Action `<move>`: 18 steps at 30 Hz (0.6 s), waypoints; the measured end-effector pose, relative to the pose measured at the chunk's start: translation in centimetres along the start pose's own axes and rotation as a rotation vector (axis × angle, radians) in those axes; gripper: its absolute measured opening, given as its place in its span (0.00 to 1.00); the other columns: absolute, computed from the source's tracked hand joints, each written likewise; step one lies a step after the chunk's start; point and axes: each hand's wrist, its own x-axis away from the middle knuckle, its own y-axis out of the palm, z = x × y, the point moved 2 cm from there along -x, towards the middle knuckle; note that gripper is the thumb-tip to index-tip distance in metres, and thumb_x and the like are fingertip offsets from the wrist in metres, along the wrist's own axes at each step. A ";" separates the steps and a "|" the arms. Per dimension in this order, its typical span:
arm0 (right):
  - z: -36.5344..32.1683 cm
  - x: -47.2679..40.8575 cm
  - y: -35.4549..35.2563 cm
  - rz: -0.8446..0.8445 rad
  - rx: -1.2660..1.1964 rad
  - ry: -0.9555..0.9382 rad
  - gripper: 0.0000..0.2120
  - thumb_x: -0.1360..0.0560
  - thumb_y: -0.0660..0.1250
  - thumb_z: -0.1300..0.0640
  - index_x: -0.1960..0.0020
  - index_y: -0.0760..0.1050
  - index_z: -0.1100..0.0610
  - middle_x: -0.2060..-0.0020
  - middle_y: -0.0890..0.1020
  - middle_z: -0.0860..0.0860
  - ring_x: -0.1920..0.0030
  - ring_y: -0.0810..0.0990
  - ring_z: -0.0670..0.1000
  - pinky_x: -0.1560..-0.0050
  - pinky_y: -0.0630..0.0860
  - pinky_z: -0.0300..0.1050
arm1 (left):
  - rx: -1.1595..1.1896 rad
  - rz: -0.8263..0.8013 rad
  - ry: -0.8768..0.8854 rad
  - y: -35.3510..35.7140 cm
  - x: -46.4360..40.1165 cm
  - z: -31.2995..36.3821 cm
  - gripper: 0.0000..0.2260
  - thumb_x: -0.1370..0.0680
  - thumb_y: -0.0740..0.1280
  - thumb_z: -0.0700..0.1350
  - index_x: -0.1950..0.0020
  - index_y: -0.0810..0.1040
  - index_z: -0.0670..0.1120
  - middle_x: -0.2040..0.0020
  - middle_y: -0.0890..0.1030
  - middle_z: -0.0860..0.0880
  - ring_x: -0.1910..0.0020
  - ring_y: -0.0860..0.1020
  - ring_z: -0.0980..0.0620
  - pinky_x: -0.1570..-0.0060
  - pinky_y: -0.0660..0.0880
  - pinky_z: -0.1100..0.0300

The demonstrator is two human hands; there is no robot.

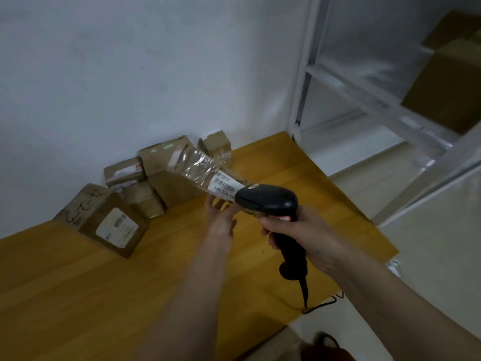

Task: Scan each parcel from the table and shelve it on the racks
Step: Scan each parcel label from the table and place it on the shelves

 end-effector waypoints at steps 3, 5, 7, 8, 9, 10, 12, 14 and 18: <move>-0.2 1.3 -2.0 0.085 -0.042 -0.024 0.05 0.27 0.72 0.62 0.53 0.81 0.62 0.66 0.81 0.53 0.67 0.77 0.52 0.64 0.76 0.42 | -0.115 -0.141 -0.077 1.7 1.4 -0.6 0.34 0.33 0.74 0.31 0.37 0.66 0.58 0.37 0.75 0.52 0.39 0.74 0.47 0.39 0.72 0.37; -0.5 2.3 -3.5 0.135 -0.087 -0.042 0.01 0.27 0.72 0.63 0.55 0.81 0.60 0.67 0.81 0.52 0.67 0.78 0.51 0.63 0.77 0.43 | -0.144 -0.221 -0.095 3.1 2.4 -1.0 0.34 0.33 0.73 0.29 0.39 0.67 0.58 0.37 0.74 0.50 0.38 0.74 0.45 0.43 0.75 0.37; -0.9 3.4 -5.4 0.169 -0.123 -0.066 0.02 0.27 0.72 0.63 0.55 0.81 0.60 0.67 0.81 0.51 0.66 0.78 0.51 0.61 0.77 0.45 | -0.160 -0.276 -0.090 4.7 3.4 -1.5 0.33 0.33 0.73 0.28 0.41 0.68 0.59 0.37 0.75 0.49 0.38 0.74 0.44 0.47 0.78 0.39; -1.1 4.2 -6.4 0.185 -0.133 -0.080 0.02 0.27 0.72 0.63 0.54 0.80 0.60 0.67 0.81 0.51 0.66 0.78 0.51 0.60 0.77 0.46 | -0.164 -0.290 -0.084 5.7 3.9 -1.8 0.32 0.33 0.73 0.28 0.41 0.69 0.59 0.37 0.75 0.48 0.38 0.74 0.44 0.49 0.78 0.41; -1.3 5.0 -7.5 0.201 -0.140 -0.094 0.03 0.27 0.71 0.62 0.53 0.80 0.61 0.67 0.81 0.52 0.66 0.78 0.51 0.60 0.76 0.46 | -0.166 -0.301 -0.081 6.7 4.5 -2.2 0.32 0.33 0.73 0.28 0.41 0.70 0.59 0.37 0.75 0.48 0.39 0.74 0.44 0.51 0.78 0.42; -1.5 6.0 -8.7 0.220 -0.151 -0.107 0.03 0.27 0.71 0.62 0.53 0.80 0.62 0.67 0.81 0.52 0.67 0.78 0.51 0.60 0.76 0.46 | -0.171 -0.312 -0.084 7.8 5.2 -2.7 0.32 0.33 0.73 0.28 0.40 0.70 0.58 0.38 0.76 0.48 0.39 0.74 0.45 0.53 0.78 0.44; -1.7 8.1 -11.3 0.269 -0.193 -0.133 0.04 0.27 0.71 0.62 0.53 0.80 0.62 0.66 0.81 0.53 0.68 0.78 0.51 0.62 0.77 0.44 | -0.199 -0.343 -0.109 10.3 6.6 -4.1 0.33 0.33 0.74 0.29 0.36 0.70 0.56 0.38 0.76 0.47 0.39 0.75 0.45 0.53 0.78 0.44; -1.7 10.4 -14.2 0.324 -0.234 -0.158 0.07 0.27 0.72 0.62 0.51 0.79 0.63 0.65 0.81 0.54 0.68 0.78 0.51 0.63 0.77 0.44 | -0.253 -0.387 -0.144 13.1 8.2 -5.9 0.35 0.33 0.75 0.30 0.33 0.68 0.54 0.38 0.76 0.46 0.39 0.75 0.44 0.49 0.78 0.41; -1.2 15.4 -20.1 0.423 -0.267 -0.190 0.05 0.27 0.72 0.62 0.53 0.79 0.62 0.65 0.81 0.54 0.67 0.77 0.53 0.60 0.76 0.47 | -0.357 -0.492 -0.225 19.2 11.7 -9.8 0.32 0.33 0.76 0.33 0.34 0.69 0.54 0.40 0.78 0.46 0.41 0.77 0.44 0.46 0.77 0.39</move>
